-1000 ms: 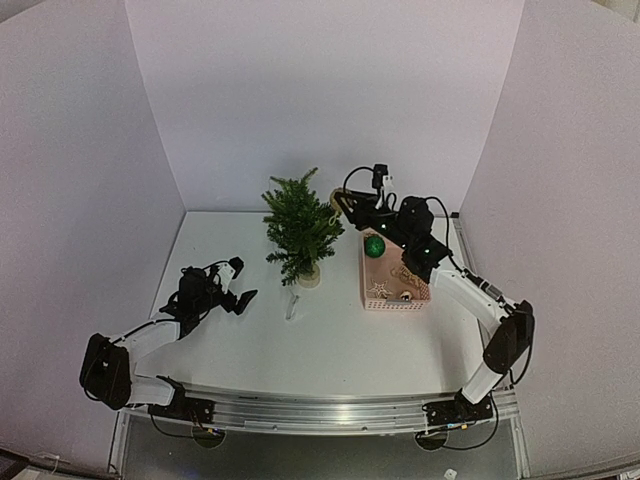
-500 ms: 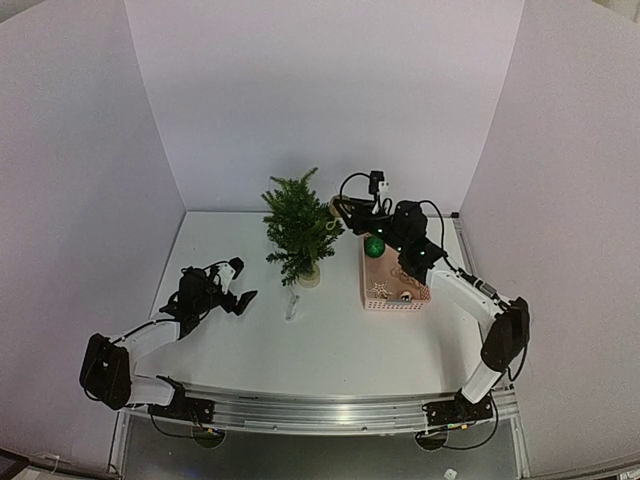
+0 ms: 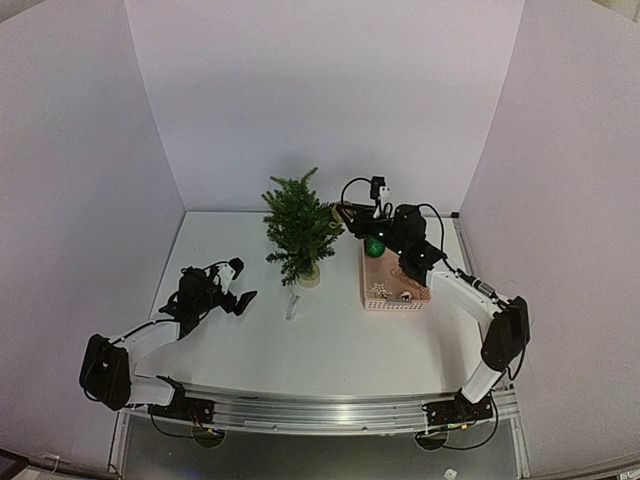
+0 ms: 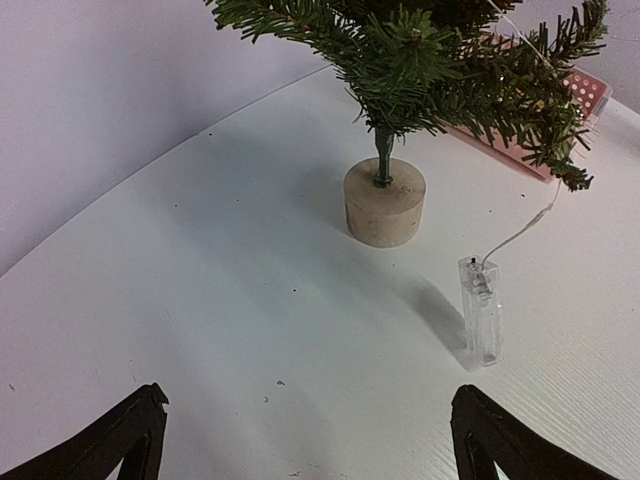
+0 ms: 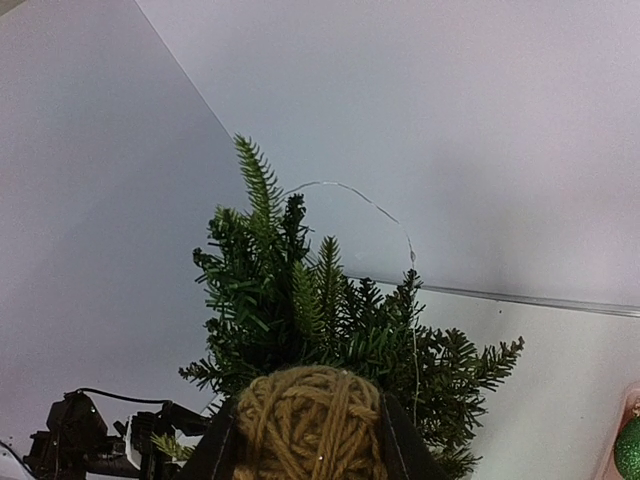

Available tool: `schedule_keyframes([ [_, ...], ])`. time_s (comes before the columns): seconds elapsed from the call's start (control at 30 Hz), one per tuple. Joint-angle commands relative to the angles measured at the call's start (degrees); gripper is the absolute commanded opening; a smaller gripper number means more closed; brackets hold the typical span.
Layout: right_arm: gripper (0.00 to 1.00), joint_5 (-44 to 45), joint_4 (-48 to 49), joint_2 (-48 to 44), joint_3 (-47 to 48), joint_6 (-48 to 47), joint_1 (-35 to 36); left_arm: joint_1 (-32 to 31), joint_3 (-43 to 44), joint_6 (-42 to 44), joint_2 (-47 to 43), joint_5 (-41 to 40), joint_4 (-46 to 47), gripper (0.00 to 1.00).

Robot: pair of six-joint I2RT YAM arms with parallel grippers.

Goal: Decorate the small christmas tree

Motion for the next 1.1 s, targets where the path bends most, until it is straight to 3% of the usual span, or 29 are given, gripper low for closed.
schedule_keyframes([
  [0.0,0.03,0.98,1.32,-2.47,-0.56,0.93,-0.14,0.32,-0.16,0.94,-1.73,0.62,0.67,0.99],
  [0.83,0.01,-0.44,1.27,-4.34,-2.87,4.47,0.49,0.33,-0.76,1.90,-2.61,0.34,1.41,1.00],
  [0.93,0.01,-0.19,1.27,-4.63,-3.16,4.56,0.53,0.35,0.54,6.30,-3.68,0.96,3.75,0.99],
  [1.07,0.01,-0.34,1.27,-4.63,-2.83,4.58,0.63,0.33,9.14,15.34,-2.93,4.42,5.60,0.97],
])
